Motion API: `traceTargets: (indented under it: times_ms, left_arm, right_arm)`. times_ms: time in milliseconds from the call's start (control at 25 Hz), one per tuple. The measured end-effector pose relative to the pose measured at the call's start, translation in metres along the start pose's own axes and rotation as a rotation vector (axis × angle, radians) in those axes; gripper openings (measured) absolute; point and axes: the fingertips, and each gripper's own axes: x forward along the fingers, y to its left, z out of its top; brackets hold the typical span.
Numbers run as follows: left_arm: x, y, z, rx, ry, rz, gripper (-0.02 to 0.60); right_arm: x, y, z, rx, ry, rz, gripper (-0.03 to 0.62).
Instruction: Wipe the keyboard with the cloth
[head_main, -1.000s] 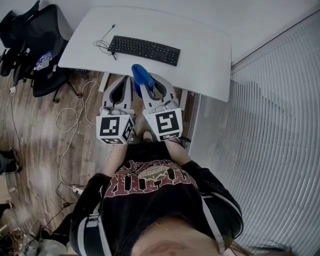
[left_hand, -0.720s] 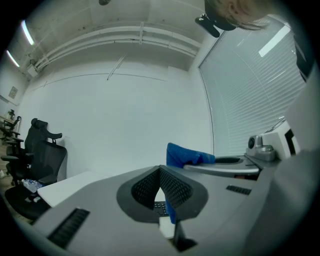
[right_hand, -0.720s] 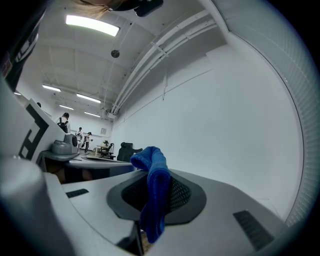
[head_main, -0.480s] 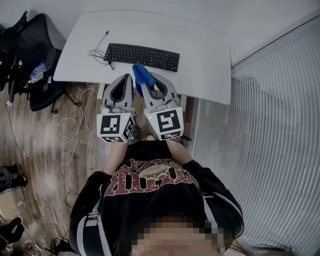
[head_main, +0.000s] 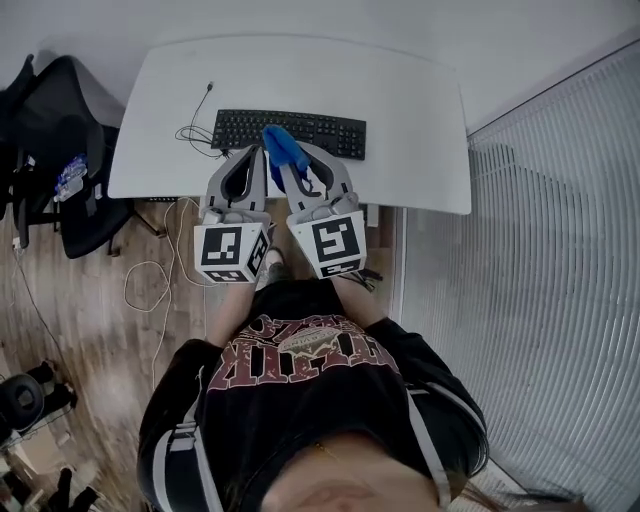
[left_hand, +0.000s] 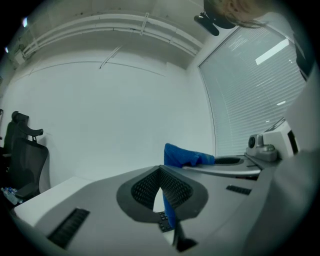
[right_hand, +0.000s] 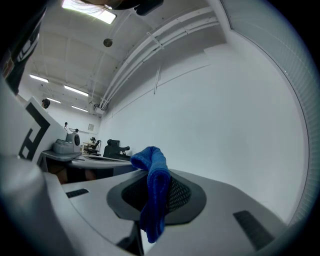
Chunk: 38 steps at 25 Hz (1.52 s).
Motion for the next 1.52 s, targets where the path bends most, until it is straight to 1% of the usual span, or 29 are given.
traceTargets:
  times_ms: [360, 720, 920, 1120, 1360, 1520]
  left_arm:
    - [0.014, 0.035, -0.006, -0.019, 0.02, -0.048, 0.029]
    - [0.025, 0.061, -0.009, -0.034, 0.022, -0.029, 0.029]
    - [0.045, 0.072, -0.01, -0.025, 0.023, -0.003, 0.029]
    - [0.075, 0.088, -0.006, -0.026, 0.025, 0.031, 0.029]
    - [0.123, 0.115, 0.005, -0.03, 0.034, 0.066, 0.029]
    - [0.143, 0.119, 0.006, -0.012, 0.044, 0.087, 0.029]
  right_arm:
    - [0.037, 0.008, -0.008, 0.021, 0.036, -0.048, 0.064]
    - [0.062, 0.012, -0.012, 0.024, 0.048, -0.031, 0.064]
    - [0.086, -0.002, -0.014, 0.033, 0.04, -0.006, 0.064]
    - [0.117, -0.019, -0.012, 0.041, 0.035, 0.033, 0.064]
    - [0.165, -0.05, -0.006, 0.054, 0.048, 0.061, 0.064]
    - [0.178, -0.068, -0.007, 0.059, 0.053, 0.081, 0.064]
